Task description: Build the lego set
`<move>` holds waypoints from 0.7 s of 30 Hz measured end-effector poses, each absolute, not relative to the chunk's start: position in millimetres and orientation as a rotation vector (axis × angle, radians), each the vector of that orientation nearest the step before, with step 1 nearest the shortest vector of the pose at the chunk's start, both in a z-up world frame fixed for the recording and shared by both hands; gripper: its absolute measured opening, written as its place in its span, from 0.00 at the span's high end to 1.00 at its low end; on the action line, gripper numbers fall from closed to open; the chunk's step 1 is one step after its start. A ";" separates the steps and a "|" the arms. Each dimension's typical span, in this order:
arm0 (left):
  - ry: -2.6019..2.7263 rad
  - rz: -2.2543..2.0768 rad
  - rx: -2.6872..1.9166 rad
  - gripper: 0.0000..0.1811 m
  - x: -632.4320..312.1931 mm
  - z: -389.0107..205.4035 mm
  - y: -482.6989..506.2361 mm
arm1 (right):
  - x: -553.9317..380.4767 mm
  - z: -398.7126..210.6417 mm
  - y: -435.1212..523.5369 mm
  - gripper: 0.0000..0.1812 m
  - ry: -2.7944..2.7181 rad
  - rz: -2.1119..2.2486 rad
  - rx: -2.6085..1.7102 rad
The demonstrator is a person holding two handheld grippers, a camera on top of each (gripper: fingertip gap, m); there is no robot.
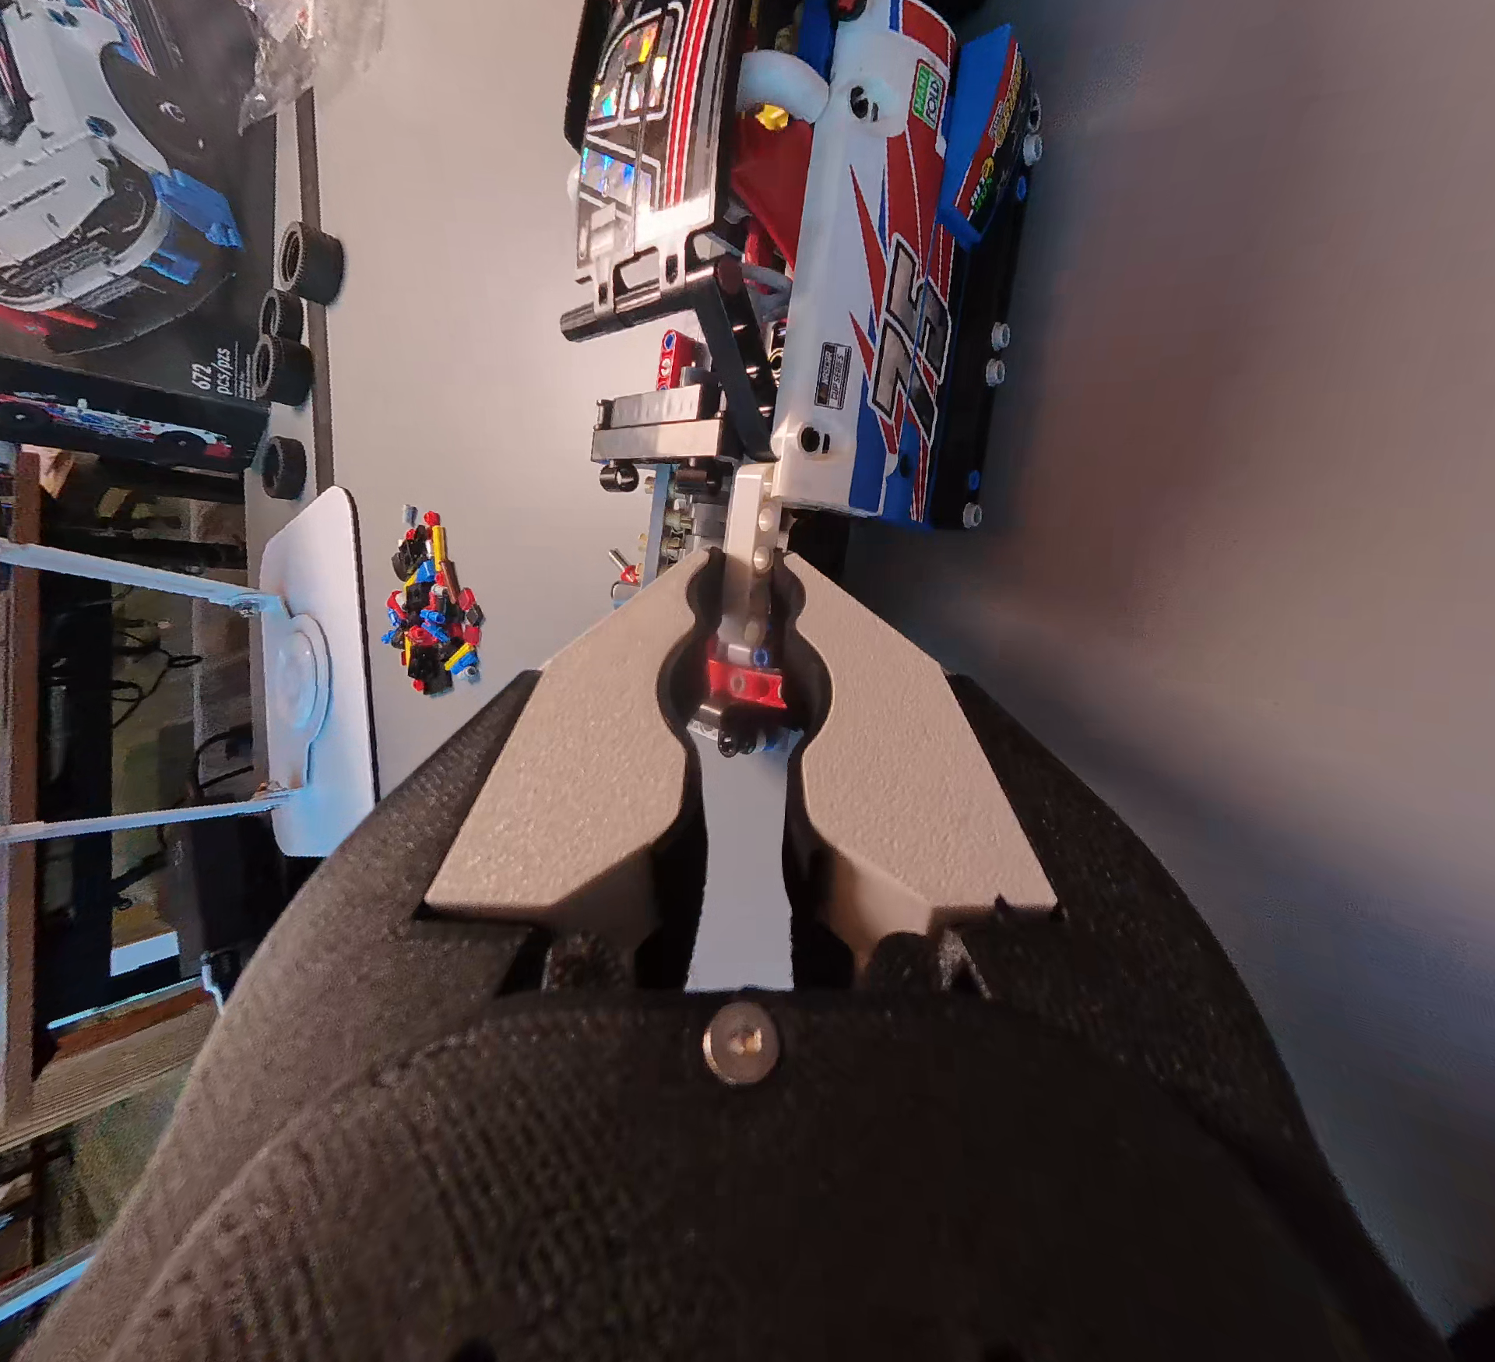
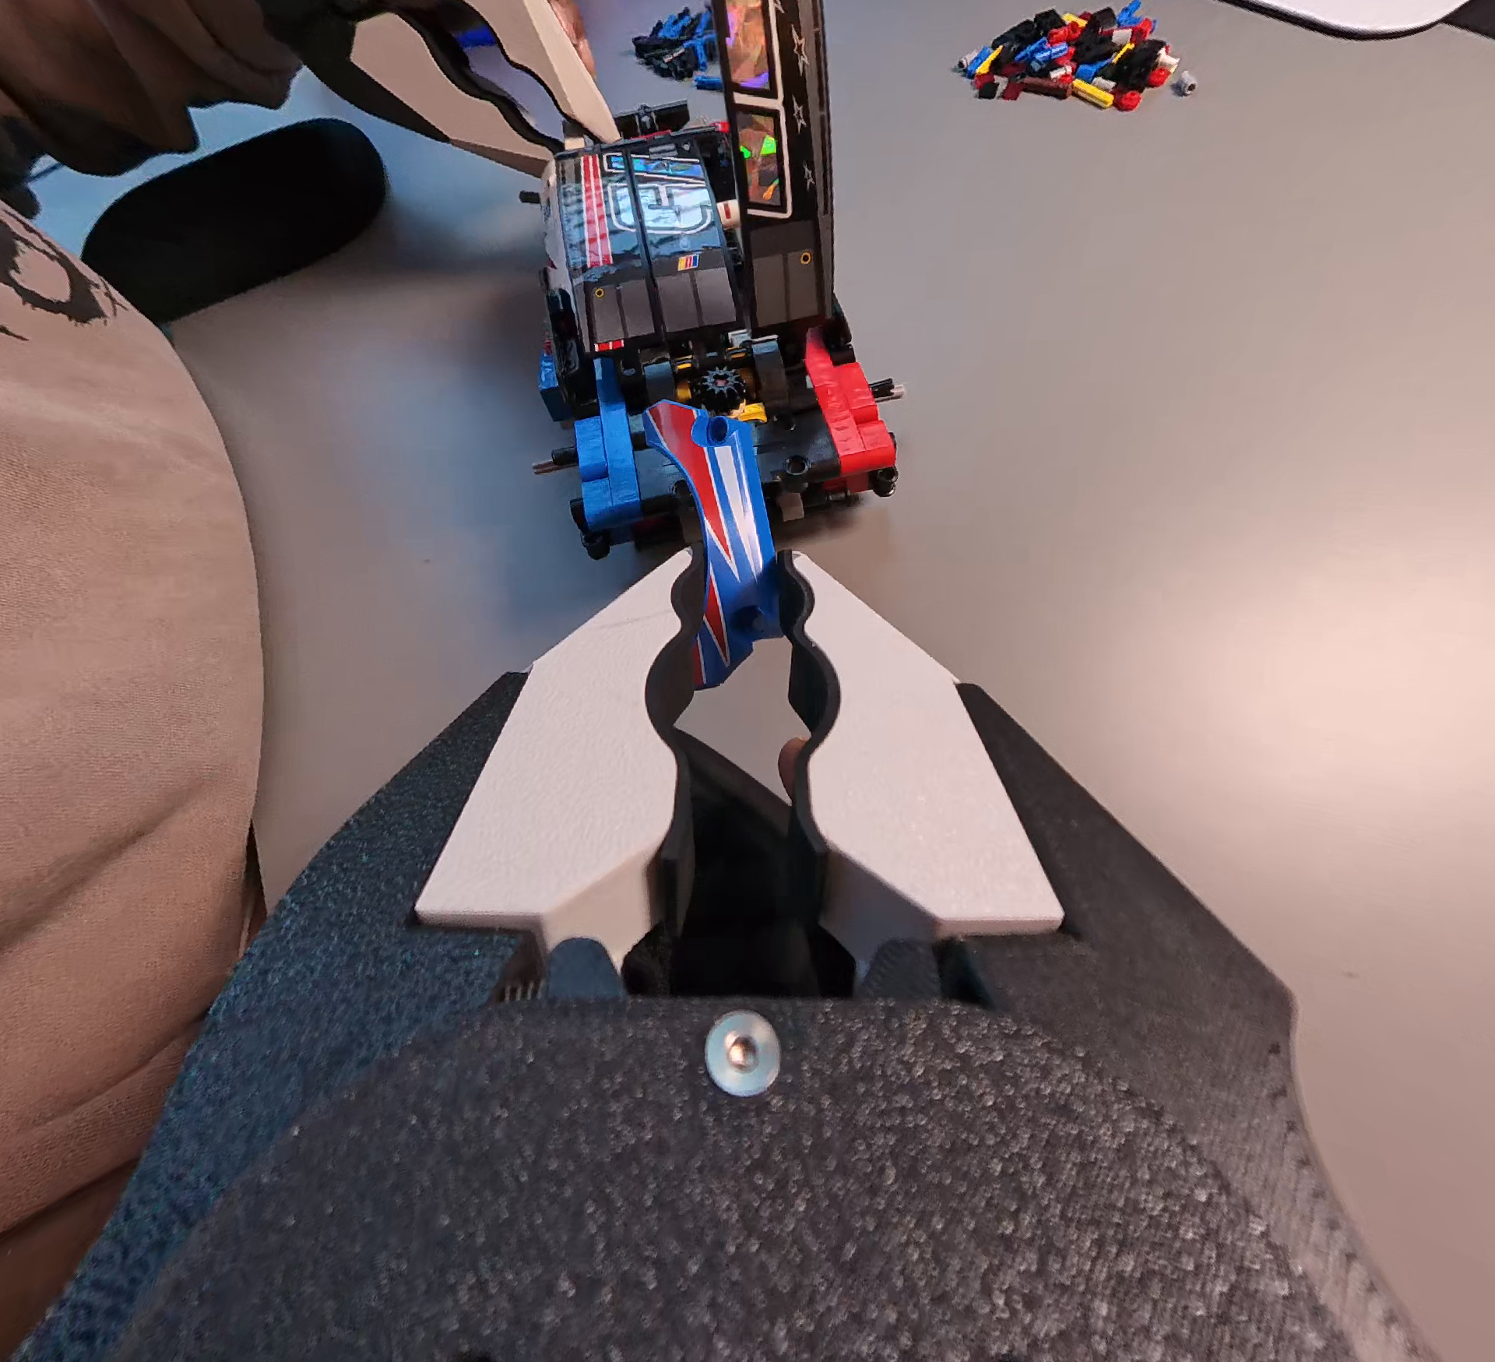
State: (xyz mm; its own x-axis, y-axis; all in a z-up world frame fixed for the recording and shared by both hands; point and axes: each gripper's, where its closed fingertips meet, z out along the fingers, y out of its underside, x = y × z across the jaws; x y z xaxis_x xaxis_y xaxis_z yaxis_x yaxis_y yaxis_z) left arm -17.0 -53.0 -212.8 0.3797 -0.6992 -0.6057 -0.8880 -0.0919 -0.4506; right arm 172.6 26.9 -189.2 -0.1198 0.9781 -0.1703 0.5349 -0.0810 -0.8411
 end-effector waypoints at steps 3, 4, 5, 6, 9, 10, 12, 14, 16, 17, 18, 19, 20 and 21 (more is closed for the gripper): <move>1.303 0.197 -1.896 0.95 -14.3 -208.4 -56.6 | 171.4 -187.7 23.7 0.92 -1.692 1.131 -1.623; 1.262 0.130 -1.926 0.95 -12.5 -206.3 -58.4 | 171.3 -187.2 22.8 0.92 -1.698 1.136 -1.618; 1.222 0.072 -1.955 0.95 -11.7 -203.2 -59.4 | 171.2 -185.9 22.1 0.92 -1.702 1.143 -1.614; 1.187 0.017 -1.981 0.95 -11.4 -199.3 -60.1 | 170.8 -183.8 21.9 0.92 -1.705 1.152 -1.610; 1.062 -0.208 -2.108 0.95 -11.3 -188.9 -61.2 | 168.5 -172.2 25.5 0.92 -1.708 1.166 -1.587; 1.011 -0.314 -2.161 0.95 -11.1 -186.3 -62.0 | 167.2 -166.6 27.4 0.92 -1.706 1.171 -1.575; 0.901 -0.543 -2.246 0.95 -12.0 -179.5 -61.2 | 163.6 -154.9 31.0 0.92 -1.702 1.188 -1.548; 0.805 -0.845 -2.306 0.95 -11.2 -173.2 -63.6 | 158.8 -146.2 35.8 0.92 -1.700 1.197 -1.523; 0.715 -1.137 -2.341 0.93 -11.1 -169.4 -66.0 | 153.2 -141.6 41.4 0.92 -1.693 1.209 -1.514; 0.674 -1.230 -2.335 0.92 -12.6 -168.3 -63.0 | 150.2 -140.5 44.1 0.92 -1.690 1.215 -1.511; 0.618 -1.297 -2.318 0.92 -14.8 -166.9 -57.1 | 147.2 -139.6 46.3 0.92 -1.685 1.225 -1.507; 0.560 -1.370 -2.302 0.92 -16.4 -165.2 -52.0 | 143.9 -138.6 48.0 0.92 -1.678 1.241 -1.501; 0.516 -1.436 -2.285 0.92 -17.7 -164.0 -48.1 | 140.5 -137.6 49.6 0.92 -1.667 1.261 -1.499; 0.485 -1.479 -2.265 0.92 -19.1 -163.1 -44.3 | 136.8 -137.3 51.7 0.92 -1.654 1.279 -1.500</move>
